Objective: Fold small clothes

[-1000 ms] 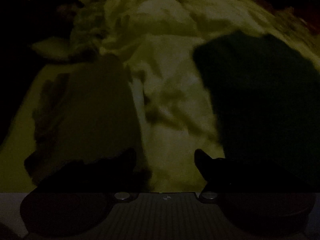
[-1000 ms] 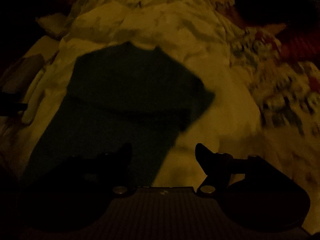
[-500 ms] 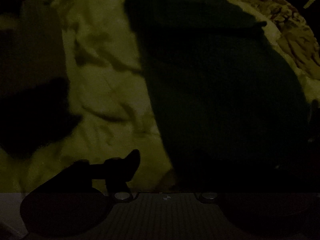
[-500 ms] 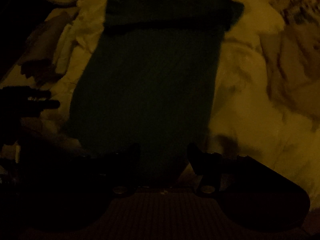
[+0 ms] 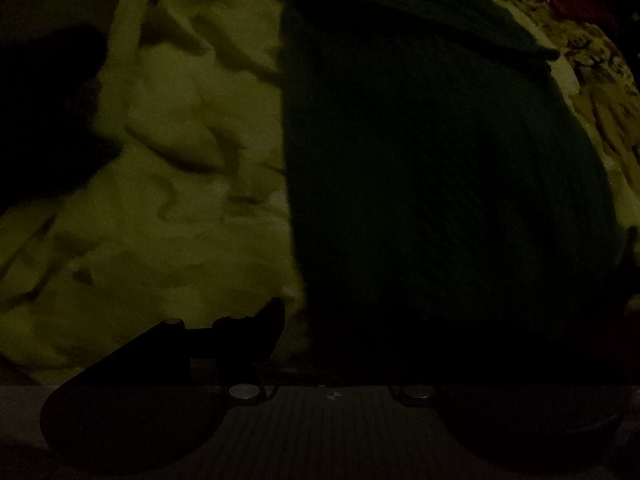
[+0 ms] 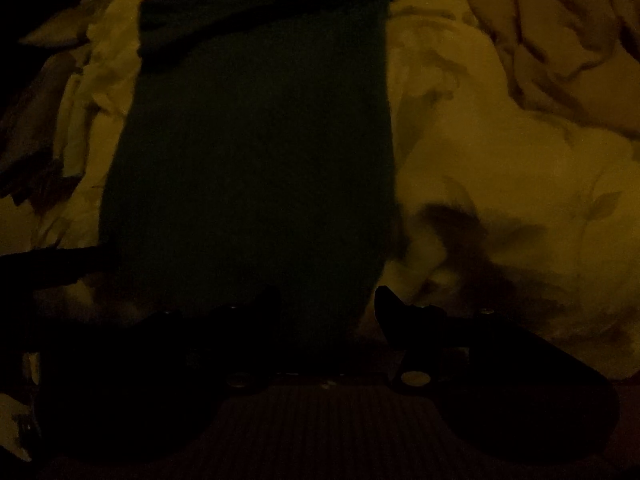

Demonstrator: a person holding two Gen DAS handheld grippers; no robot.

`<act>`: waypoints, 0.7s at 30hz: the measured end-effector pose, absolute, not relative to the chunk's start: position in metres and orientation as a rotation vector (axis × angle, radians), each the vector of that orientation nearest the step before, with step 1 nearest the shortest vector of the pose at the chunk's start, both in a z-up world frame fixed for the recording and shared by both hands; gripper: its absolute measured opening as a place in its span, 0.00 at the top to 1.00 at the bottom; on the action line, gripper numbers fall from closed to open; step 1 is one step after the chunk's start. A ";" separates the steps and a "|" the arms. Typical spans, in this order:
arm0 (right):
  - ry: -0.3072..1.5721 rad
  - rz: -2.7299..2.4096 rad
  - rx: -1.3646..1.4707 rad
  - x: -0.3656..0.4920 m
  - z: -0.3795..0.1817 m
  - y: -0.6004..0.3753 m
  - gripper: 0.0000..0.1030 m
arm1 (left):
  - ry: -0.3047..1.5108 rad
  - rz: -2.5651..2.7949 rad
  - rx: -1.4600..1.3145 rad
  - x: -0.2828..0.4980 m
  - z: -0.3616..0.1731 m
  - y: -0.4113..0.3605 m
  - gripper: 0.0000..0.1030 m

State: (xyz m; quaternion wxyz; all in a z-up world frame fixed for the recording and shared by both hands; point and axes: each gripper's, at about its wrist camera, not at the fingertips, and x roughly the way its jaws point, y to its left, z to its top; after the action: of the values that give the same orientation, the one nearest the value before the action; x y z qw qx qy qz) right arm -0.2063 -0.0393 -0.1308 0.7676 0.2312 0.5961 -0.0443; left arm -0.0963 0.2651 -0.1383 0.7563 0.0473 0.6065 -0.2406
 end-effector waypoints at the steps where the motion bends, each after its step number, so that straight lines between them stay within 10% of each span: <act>1: 1.299 -0.102 0.507 -0.206 -0.133 -0.039 0.44 | 1.331 -0.530 0.095 -0.097 -0.140 0.264 0.00; 8: 1.316 -0.097 0.523 -0.202 -0.141 -0.034 0.46 | 1.371 -0.518 0.065 -0.101 -0.155 0.257 0.03; 16: 1.334 -0.093 0.541 -0.200 -0.138 -0.039 0.86 | 1.401 -0.486 0.043 -0.101 -0.152 0.253 0.28; 21: 1.327 -0.081 0.610 -0.201 -0.125 -0.045 0.90 | 1.390 -0.495 0.026 -0.096 -0.137 0.257 0.29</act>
State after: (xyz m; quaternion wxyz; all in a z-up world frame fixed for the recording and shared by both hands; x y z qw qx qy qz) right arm -0.2014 -0.0450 -0.1245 0.7444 0.2783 0.6059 -0.0369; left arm -0.0964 0.2567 -0.1373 0.7399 0.0120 0.6337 -0.2255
